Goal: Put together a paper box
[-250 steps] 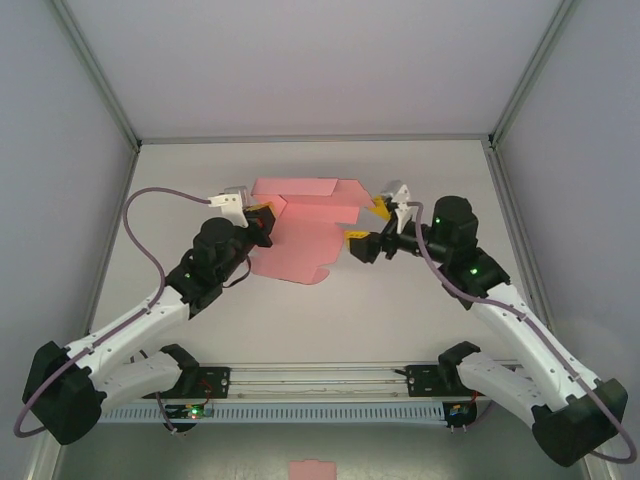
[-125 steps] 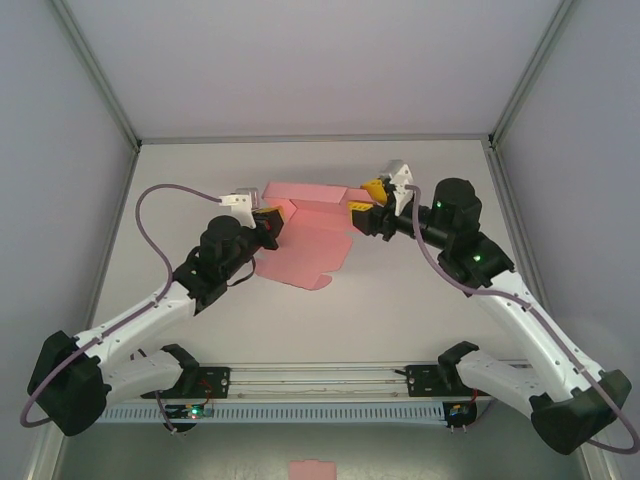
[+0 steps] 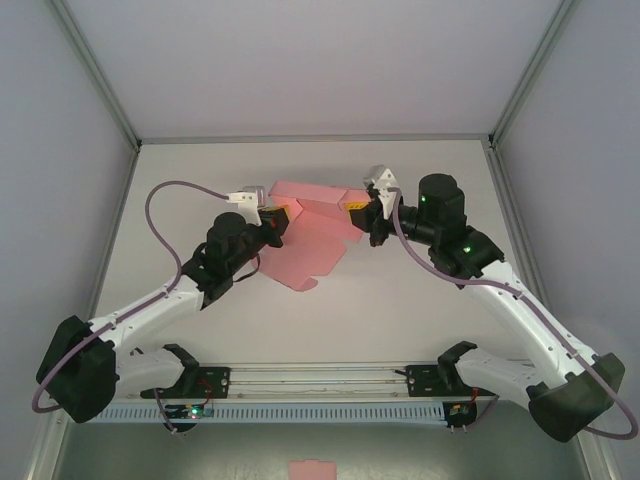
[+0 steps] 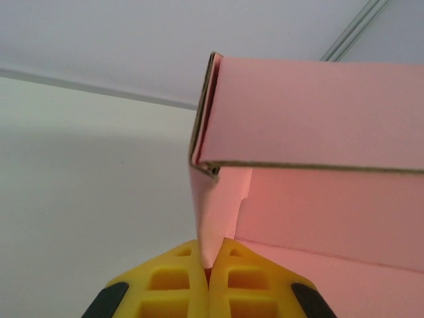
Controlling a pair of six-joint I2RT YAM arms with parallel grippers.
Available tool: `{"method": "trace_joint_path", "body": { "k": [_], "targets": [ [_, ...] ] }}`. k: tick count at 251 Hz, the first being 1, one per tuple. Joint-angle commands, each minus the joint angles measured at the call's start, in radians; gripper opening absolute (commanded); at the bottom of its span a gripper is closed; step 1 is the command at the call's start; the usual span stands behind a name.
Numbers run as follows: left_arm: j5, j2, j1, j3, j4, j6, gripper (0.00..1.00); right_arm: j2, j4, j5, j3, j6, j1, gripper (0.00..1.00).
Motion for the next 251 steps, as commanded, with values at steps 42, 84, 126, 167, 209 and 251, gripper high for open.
{"method": "trace_joint_path", "body": {
  "k": [42, 84, 126, 167, 209, 251],
  "targets": [
    [-0.035, -0.005, 0.000, 0.025, 0.134, -0.013, 0.07, -0.019, 0.007, -0.135, 0.033, 0.035, 0.030, 0.00],
    [-0.002, -0.017, 0.000, 0.000, 0.192, -0.008, 0.11, -0.031, 0.035, -0.247, 0.039, 0.072, 0.014, 0.00],
    [0.019, -0.066, 0.000, -0.049, 0.268, 0.010, 0.13, -0.032, 0.035, -0.359, 0.053, 0.099, -0.026, 0.00],
    [0.010, -0.137, 0.003, -0.080, 0.256, 0.028, 0.22, -0.040, 0.081, -0.432, 0.041, 0.134, -0.065, 0.00],
    [0.050, -0.159, 0.007, -0.094, 0.261, 0.014, 0.22, -0.038, 0.128, -0.483, 0.032, 0.152, -0.090, 0.00],
    [0.117, -0.122, 0.016, -0.072, 0.247, 0.004, 0.24, -0.028, 0.148, -0.588, 0.030, 0.159, -0.110, 0.00]
  ]
}}
